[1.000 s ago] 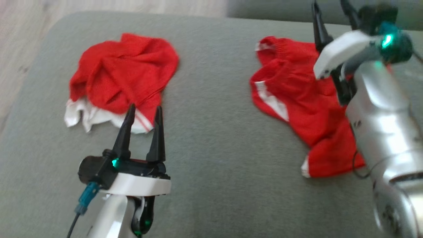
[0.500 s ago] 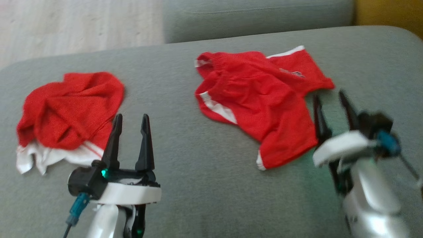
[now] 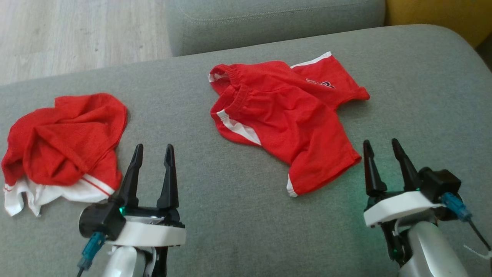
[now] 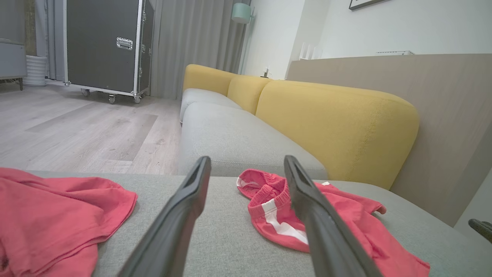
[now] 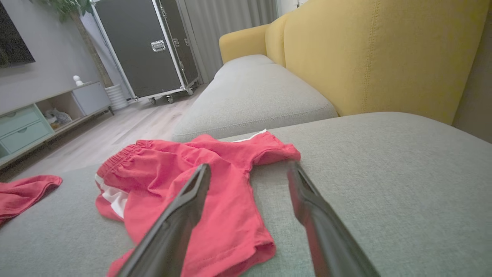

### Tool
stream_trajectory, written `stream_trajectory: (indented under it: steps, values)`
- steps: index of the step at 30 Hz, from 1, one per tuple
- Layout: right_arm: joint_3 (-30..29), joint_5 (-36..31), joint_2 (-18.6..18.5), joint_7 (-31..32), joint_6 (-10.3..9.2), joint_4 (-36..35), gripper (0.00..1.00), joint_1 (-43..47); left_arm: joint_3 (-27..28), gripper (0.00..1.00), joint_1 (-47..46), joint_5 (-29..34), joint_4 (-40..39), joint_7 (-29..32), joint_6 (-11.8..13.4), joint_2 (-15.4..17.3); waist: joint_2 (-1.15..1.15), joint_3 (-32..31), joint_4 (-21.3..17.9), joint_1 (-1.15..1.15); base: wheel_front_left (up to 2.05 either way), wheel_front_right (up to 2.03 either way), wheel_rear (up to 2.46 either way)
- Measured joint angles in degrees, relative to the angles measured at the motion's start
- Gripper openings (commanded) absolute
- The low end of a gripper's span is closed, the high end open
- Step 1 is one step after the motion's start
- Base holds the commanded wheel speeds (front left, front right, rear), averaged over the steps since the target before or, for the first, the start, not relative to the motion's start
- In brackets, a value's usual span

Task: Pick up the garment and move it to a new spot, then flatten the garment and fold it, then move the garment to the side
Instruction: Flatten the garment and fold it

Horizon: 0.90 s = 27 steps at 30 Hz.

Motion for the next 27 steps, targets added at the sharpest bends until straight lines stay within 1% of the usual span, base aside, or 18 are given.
stream_trajectory:
  steps: [2, 5, 9, 12, 17, 19, 20, 21, 22, 27]
  values:
    - [-1.0, -1.0, 0.0, 0.0, 0.0, 1.6, 1.0, -0.2, -0.1, 1.0, 0.0, 0.0, 0.0, 0.0, -0.1, 0.0, 0.0, 0.3, 0.4, 0.0, 0.0, 0.0, 0.0]
    - [-1.7, -2.9, 0.0, 0.0, 0.0, 6.1, 1.0, -1.3, -0.5, 1.0, -0.2, 0.0, 0.0, 0.0, -0.3, 0.0, 0.0, 1.0, 1.4, 0.01, 0.0, 0.0, 0.0]
    - [-3.1, -2.5, 0.1, 0.9, 0.0, 11.7, 1.0, -4.5, -0.9, 1.0, -0.7, 0.0, 0.0, 0.0, -0.4, 0.0, 0.0, 2.4, 3.0, 0.01, 0.0, 0.0, 0.0]
    - [-4.8, -3.5, 0.1, 2.5, 0.0, 16.2, 1.0, -7.8, -1.5, 1.0, -1.2, 0.1, 0.1, 0.0, -0.5, 0.0, 0.0, 3.5, 4.3, 0.01, 0.0, 0.0, 0.0]
    - [-5.7, -4.2, 0.1, 4.1, 0.0, 24.0, 1.0, -11.0, -1.9, 1.0, -2.4, 0.5, 0.7, 0.0, -0.5, 0.0, 0.0, 5.0, 6.4, 0.01, 0.0, 0.0, 0.0]
    - [-6.3, -5.4, 0.1, 4.3, 0.0, 25.8, 1.0, -12.1, -1.9, 1.0, -2.8, 0.5, 0.8, 0.0, -0.5, 0.0, 0.0, 5.4, 7.1, 0.01, 0.0, 0.0, 0.0]
    - [-6.7, -6.2, 0.0, 4.2, 0.0, 26.5, 0.82, -13.0, -1.9, 1.0, -2.8, 0.5, 0.8, 0.0, -0.5, 0.0, 0.0, 5.5, 7.4, 0.01, 0.0, 0.0, 0.0]
    - [-7.1, -6.6, 0.0, 4.2, 0.0, 27.4, 0.19, -13.9, -1.8, 1.0, -2.8, 0.5, 0.8, 0.0, -0.5, 0.0, 0.0, 5.5, 7.6, 0.01, 0.0, 0.0, 0.0]
    - [-7.7, -7.0, 0.0, 3.9, 0.0, 28.1, 0.0, -14.8, -1.8, 1.0, -2.8, 0.5, 0.9, 0.0, -0.5, 0.0, 0.0, 5.5, 7.7, 0.02, 0.0, 0.0, 0.0]
    - [-14.2, -13.9, 0.1, 2.4, 0.0, 29.0, 0.0, -15.9, -1.8, 1.0, -2.8, 0.5, 0.8, 0.0, -0.5, 0.0, 0.0, 4.8, 7.8, 0.01, 0.0, 0.0, 0.0]
